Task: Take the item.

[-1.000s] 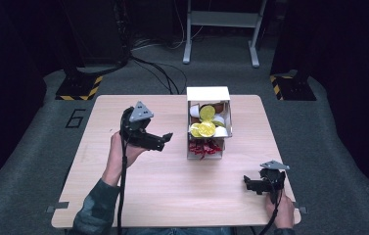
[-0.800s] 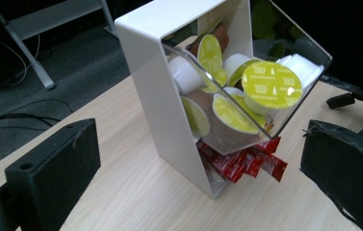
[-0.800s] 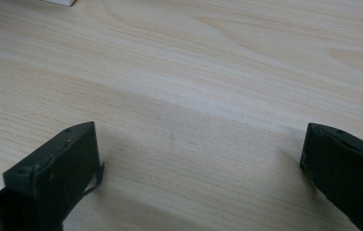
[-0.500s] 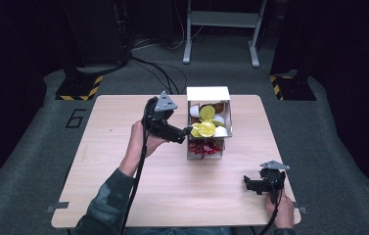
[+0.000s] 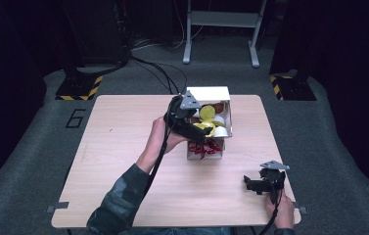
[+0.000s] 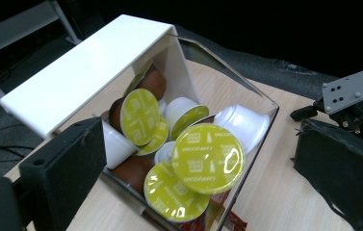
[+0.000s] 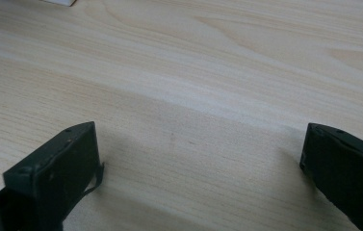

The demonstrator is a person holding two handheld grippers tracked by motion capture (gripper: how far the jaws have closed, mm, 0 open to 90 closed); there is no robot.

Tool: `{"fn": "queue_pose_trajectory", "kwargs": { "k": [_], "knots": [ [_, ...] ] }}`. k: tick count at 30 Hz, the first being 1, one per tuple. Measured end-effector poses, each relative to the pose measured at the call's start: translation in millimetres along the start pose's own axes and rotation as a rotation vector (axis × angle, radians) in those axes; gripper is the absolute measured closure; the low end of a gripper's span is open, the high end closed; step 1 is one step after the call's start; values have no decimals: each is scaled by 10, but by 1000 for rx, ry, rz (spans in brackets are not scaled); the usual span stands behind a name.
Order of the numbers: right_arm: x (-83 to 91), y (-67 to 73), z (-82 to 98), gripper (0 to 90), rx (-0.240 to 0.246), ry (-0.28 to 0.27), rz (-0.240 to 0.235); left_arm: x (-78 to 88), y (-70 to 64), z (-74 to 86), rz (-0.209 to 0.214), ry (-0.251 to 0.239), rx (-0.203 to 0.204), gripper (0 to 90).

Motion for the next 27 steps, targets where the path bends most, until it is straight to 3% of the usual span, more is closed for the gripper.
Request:
{"fn": "queue_pose_trajectory", "kwargs": {
  "k": [4,7,12,20,27],
  "knots": [
    [0,0,0,0,0,0,0,-154,-67,-17,17,22,-20,88],
    [0,0,0,0,0,0,0,-246,-93,12,31,45,-18,143],
    [0,0,0,0,0,0,0,-367,-80,64,20,74,-2,191],
    [0,0,0,0,0,0,0,-488,-47,148,-7,109,26,295],
    [0,0,0,0,0,0,0,-514,-50,203,-6,128,40,325]
  ]
}}
Point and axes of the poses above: each handheld gripper's, and its own axes: x roughly backward along the jaws, z roughly out of its underside, y roughly to its left, the point moved 10 cm from there along -x, roughly forward along the jaws, and after that the axes turned 2 degrees about x, right-handed, at the moved point
